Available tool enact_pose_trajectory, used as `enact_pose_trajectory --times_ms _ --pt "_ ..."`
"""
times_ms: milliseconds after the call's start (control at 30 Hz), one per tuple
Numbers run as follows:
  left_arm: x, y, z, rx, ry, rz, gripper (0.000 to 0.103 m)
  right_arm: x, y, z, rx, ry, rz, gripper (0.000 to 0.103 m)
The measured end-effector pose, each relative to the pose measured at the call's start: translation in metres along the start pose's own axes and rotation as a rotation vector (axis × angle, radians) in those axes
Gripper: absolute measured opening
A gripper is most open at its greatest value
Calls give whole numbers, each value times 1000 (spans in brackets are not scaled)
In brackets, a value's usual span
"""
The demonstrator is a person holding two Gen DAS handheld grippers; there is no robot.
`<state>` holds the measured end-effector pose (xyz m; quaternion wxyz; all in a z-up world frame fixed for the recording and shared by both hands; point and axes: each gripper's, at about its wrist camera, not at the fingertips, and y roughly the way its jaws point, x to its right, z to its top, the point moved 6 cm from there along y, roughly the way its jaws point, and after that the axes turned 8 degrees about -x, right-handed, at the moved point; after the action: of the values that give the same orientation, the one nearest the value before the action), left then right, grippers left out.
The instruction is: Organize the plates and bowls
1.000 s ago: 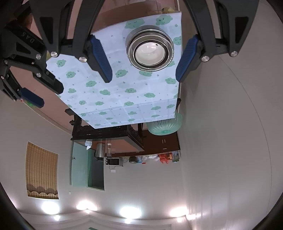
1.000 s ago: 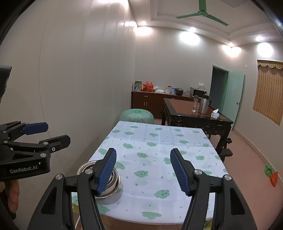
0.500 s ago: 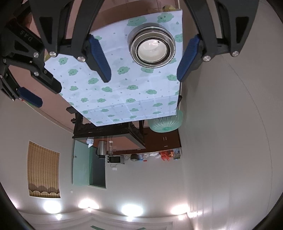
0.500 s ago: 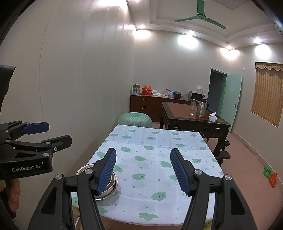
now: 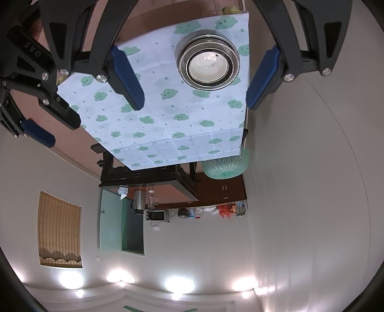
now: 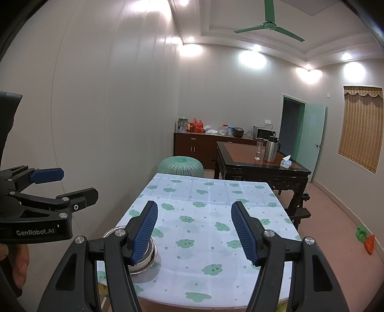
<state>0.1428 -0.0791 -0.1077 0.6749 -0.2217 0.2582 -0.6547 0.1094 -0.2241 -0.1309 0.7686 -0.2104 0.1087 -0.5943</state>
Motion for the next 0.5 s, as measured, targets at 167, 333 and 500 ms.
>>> enact_pose_trajectory --times_ms 167,333,500 --pt "1 0 0 -3 0 -1 88 1 -1 1 1 0 1 66" --pt "1 -1 1 -9 1 0 88 2 -1 4 4 -5 2 66" --pt "-1 -1 4 -7 -11 1 89 3 -1 7 10 -9 -1 66"
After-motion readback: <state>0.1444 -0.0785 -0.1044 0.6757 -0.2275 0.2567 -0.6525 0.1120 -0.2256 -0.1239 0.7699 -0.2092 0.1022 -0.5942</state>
